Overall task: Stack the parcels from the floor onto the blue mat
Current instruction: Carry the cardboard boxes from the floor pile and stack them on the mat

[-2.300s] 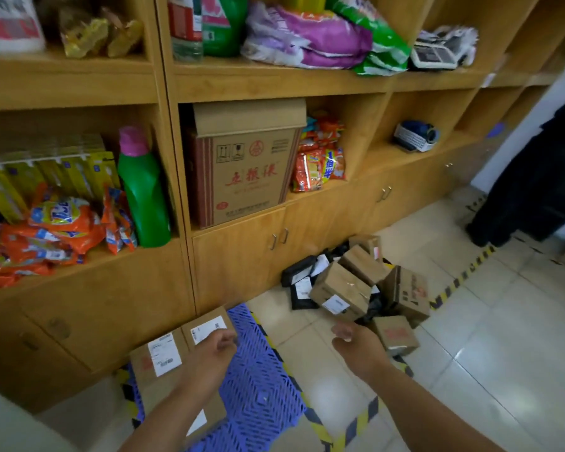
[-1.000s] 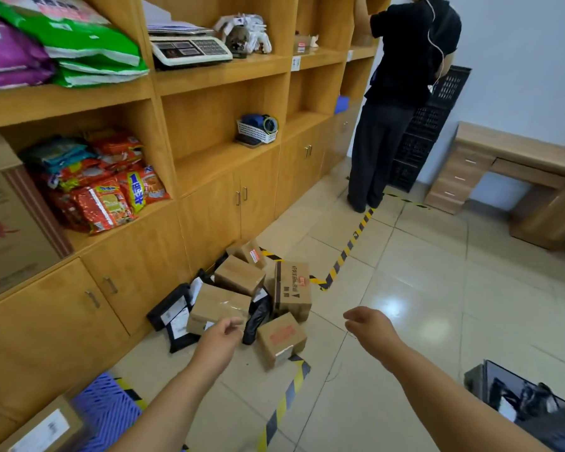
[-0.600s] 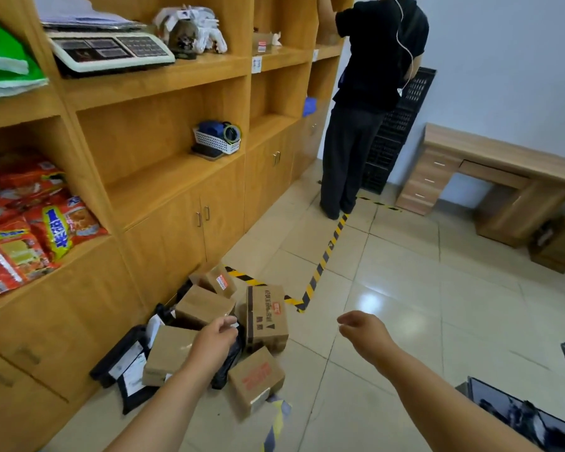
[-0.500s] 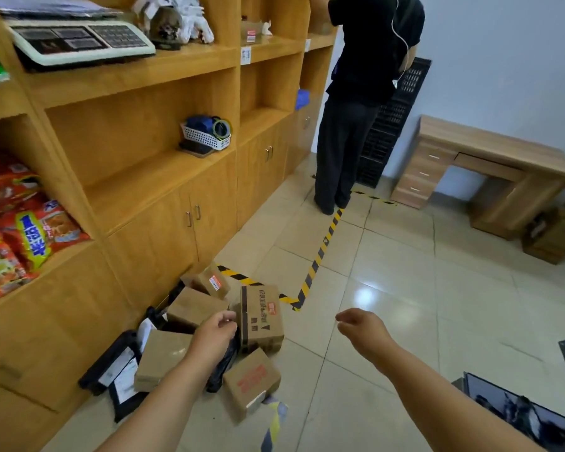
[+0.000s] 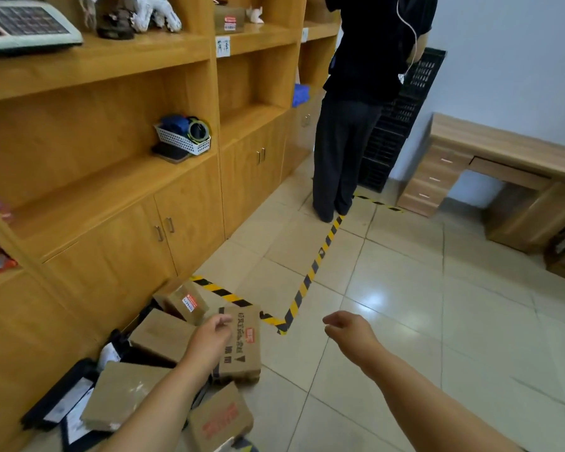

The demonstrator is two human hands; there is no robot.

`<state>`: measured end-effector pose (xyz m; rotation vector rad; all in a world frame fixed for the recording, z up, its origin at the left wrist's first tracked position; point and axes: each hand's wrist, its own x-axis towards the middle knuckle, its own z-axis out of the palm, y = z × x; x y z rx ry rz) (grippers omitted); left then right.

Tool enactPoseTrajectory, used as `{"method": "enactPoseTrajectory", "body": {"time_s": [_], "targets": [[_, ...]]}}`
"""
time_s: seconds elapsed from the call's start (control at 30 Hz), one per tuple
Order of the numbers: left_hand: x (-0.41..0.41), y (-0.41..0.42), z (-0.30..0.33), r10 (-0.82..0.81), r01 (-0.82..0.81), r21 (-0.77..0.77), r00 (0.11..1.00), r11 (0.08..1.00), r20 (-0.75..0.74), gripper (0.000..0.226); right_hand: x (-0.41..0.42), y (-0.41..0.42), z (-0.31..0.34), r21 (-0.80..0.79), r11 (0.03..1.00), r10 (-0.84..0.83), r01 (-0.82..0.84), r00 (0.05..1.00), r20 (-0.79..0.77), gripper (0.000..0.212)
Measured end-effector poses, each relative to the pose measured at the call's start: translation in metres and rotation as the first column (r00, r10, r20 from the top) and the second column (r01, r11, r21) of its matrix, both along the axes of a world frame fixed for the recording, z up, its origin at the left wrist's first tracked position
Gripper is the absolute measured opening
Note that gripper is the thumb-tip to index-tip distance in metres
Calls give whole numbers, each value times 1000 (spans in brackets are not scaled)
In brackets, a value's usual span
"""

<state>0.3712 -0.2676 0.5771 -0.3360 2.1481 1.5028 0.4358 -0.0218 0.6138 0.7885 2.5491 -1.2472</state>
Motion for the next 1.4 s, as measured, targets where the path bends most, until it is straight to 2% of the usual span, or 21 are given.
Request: {"method": "enactPoseTrajectory", "body": {"time_s": [0.27,0.47,0.87,1.0,1.27,1.4], "targets": [[-33,118,-2,121,-122,23,992,992,44,27,-69,120,1,23,990,137,-138,990,39,28],[-52,143,-15,230,-233,18,968,972,101,32,-122,158,-15,20,975,219,-222,971,100,29],[-136,109,-57,489,-484,-68,861,872,144,18,-268,119,-58,-67,895,444,-440,873,201,15],[-165,97,-62,563,-557,-87,808,826,171,23,-315,96,-64,-46,830,550,-556,800,241,25],[-200,77,-80,667,-650,-150,715,745,212,32,-384,56,-92,5,709,665,-705,671,327,27],[-212,81,-97,726,-705,-180,649,686,228,19,-418,42,-118,-39,630,738,-776,582,341,24]]}}
